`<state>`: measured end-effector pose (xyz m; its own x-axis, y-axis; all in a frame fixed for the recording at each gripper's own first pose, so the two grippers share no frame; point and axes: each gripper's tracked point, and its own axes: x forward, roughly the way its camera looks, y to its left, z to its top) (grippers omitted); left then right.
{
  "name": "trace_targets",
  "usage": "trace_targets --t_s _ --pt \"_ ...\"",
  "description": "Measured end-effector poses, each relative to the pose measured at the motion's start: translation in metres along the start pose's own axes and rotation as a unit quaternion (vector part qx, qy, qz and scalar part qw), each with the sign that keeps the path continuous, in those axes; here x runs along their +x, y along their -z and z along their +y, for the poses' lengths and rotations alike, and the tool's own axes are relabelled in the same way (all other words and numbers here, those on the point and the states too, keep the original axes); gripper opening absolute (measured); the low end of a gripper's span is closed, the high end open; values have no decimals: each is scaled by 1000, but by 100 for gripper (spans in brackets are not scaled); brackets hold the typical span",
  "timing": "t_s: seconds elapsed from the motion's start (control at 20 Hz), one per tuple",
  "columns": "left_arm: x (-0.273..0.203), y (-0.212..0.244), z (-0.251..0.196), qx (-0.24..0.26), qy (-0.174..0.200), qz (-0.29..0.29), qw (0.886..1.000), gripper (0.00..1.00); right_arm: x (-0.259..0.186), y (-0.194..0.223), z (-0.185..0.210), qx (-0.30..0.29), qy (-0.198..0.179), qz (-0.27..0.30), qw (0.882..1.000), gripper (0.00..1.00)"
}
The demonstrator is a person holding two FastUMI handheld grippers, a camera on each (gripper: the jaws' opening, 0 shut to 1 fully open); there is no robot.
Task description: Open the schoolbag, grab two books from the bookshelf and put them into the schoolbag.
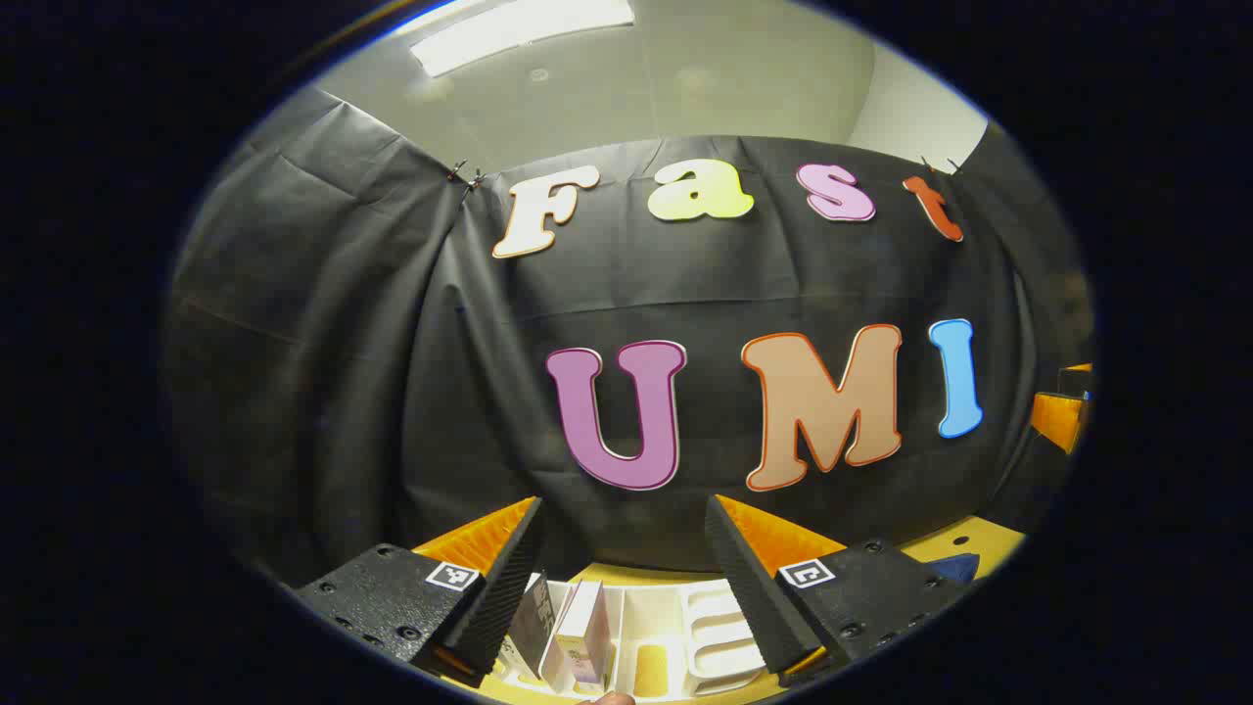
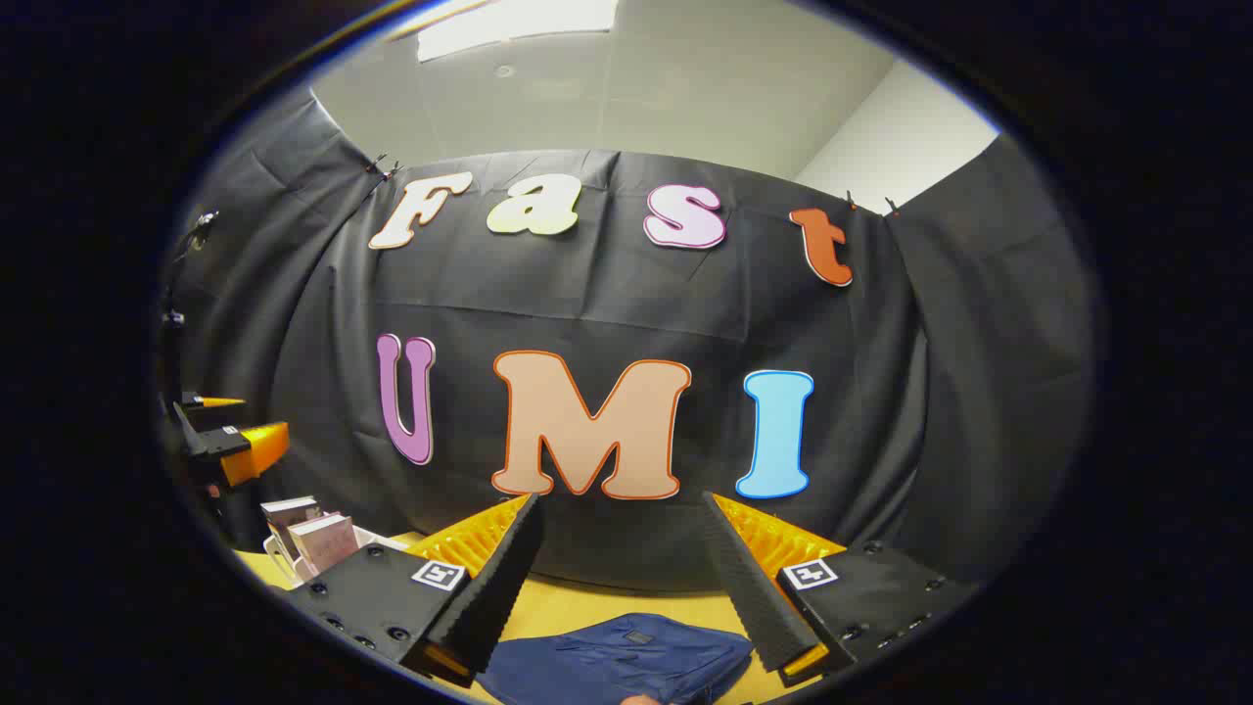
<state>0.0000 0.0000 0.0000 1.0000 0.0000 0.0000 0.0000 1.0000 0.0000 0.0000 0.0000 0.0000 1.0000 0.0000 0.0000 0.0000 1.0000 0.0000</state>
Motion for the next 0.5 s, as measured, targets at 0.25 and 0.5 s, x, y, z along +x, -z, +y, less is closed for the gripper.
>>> trace_targets --t_s 0.25,0.5 --pt "8 11 3 -3 -10 10 1000 97 12 8 17 0 -18 1 1000 100" --pt "12 19 10 6 -24 18 1000 97 18 15 26 -24 -26 0 999 100"
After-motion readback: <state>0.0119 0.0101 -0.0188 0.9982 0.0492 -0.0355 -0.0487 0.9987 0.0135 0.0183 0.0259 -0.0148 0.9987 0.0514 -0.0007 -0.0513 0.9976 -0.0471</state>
